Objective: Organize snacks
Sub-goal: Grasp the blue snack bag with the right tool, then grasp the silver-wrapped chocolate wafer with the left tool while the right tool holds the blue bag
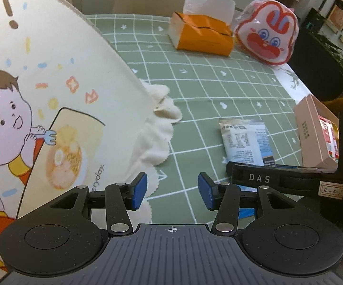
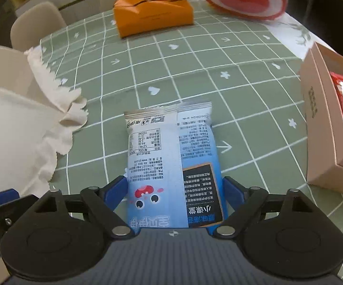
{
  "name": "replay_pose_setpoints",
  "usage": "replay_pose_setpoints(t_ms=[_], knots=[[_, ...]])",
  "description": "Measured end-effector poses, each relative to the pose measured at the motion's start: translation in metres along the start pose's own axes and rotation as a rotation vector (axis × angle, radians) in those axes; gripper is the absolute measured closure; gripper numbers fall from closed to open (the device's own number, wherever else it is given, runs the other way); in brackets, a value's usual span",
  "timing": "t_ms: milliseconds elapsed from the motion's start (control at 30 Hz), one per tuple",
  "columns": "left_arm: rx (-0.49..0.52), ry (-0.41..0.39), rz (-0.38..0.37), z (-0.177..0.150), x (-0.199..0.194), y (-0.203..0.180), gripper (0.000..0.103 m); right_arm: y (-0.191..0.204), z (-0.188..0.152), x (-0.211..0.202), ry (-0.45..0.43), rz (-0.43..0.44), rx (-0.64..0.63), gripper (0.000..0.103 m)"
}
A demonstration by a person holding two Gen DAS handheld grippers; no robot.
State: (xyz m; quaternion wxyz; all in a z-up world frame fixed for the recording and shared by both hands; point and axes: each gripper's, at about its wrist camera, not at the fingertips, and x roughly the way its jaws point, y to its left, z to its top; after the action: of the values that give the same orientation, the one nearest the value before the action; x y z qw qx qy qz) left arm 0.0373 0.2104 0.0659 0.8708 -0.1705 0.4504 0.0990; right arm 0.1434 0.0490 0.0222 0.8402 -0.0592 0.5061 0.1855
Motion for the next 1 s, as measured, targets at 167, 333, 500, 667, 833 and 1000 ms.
replay_pose_setpoints(t_ms=[167,333,500,667,833,1000], knots=[[0.024,0.009,-0.005,-0.001,0.003,-0.007,0.050,-0.005,-0.002,-0.007,-0.004,0.025,-0.012,0.019],[0.050,0.019,-0.036,0.001,0.010,-0.021,0.050,-0.038,-0.008,-0.046,-0.080,0.028,0.054,0.024],[0.029,0.039,-0.089,0.004,0.028,-0.031,0.050,-0.081,-0.027,-0.075,-0.128,-0.040,0.122,0.024],[0.086,0.045,-0.151,0.019,0.053,-0.060,0.050,-0.109,-0.053,-0.068,-0.094,-0.042,0.168,0.022],[0.207,0.008,-0.143,0.037,0.079,-0.100,0.050,-0.102,-0.070,-0.060,-0.062,-0.030,0.160,0.017],[0.359,0.014,-0.049,0.037,0.104,-0.133,0.050,-0.093,-0.083,-0.056,-0.057,-0.057,0.143,0.014]])
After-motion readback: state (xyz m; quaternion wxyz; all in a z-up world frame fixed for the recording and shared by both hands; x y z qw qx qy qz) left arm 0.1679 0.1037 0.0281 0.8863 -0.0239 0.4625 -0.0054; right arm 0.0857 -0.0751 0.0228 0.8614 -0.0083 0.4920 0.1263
